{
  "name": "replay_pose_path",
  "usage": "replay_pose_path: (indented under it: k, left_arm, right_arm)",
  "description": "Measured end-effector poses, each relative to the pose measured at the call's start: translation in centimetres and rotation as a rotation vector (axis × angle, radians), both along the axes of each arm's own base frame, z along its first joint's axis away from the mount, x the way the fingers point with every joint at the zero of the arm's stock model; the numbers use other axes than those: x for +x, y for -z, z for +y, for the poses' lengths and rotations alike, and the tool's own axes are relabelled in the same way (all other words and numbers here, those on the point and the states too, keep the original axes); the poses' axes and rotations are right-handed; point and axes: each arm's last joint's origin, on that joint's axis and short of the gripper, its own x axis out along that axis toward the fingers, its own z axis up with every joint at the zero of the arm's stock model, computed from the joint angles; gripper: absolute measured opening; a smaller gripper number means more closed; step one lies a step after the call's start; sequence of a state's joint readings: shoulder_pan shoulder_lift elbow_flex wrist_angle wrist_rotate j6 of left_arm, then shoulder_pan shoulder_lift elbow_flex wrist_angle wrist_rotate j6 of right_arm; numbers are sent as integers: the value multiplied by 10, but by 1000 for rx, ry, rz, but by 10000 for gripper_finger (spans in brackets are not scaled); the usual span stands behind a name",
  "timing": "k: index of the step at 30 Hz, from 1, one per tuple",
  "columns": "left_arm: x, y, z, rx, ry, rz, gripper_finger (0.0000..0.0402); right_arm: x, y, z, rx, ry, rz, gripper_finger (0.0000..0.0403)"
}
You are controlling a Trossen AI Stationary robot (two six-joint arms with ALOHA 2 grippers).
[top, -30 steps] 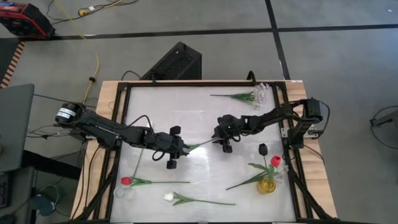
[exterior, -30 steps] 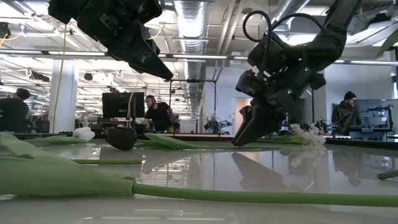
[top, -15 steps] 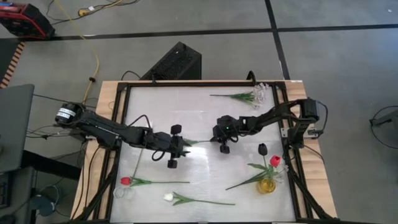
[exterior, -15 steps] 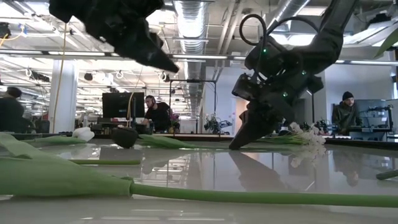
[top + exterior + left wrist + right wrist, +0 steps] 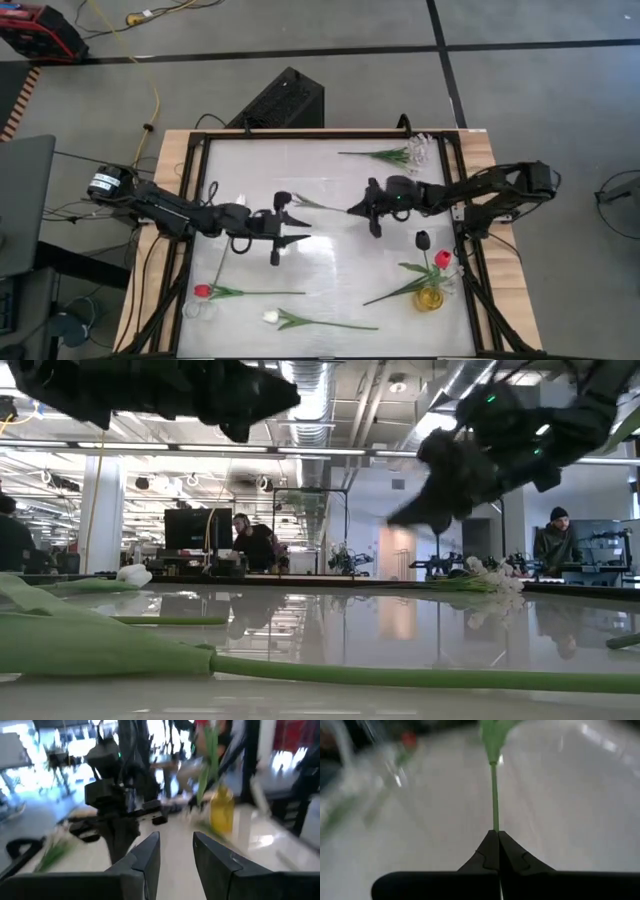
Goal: Sort flowers into vase by color
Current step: Put the black flower into the yellow vase
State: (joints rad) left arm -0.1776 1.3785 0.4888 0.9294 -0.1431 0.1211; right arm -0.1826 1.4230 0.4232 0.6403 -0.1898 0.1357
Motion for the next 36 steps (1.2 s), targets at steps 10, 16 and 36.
replay_pose_path:
  k: [10,16,36]
  left_arm:
    - [-3,-13,10,-89,-84,-157,105]
    - [2,-24,17,-119,-109,-224,105]
    - [59,-71,13,13,-80,-288,105]
  right_arm:
    - [-3,-52,7,41,-8,-495,16]
    - [10,-75,30,-3,-101,-581,16]
    - [19,-92,49,-68,-150,-617,16]
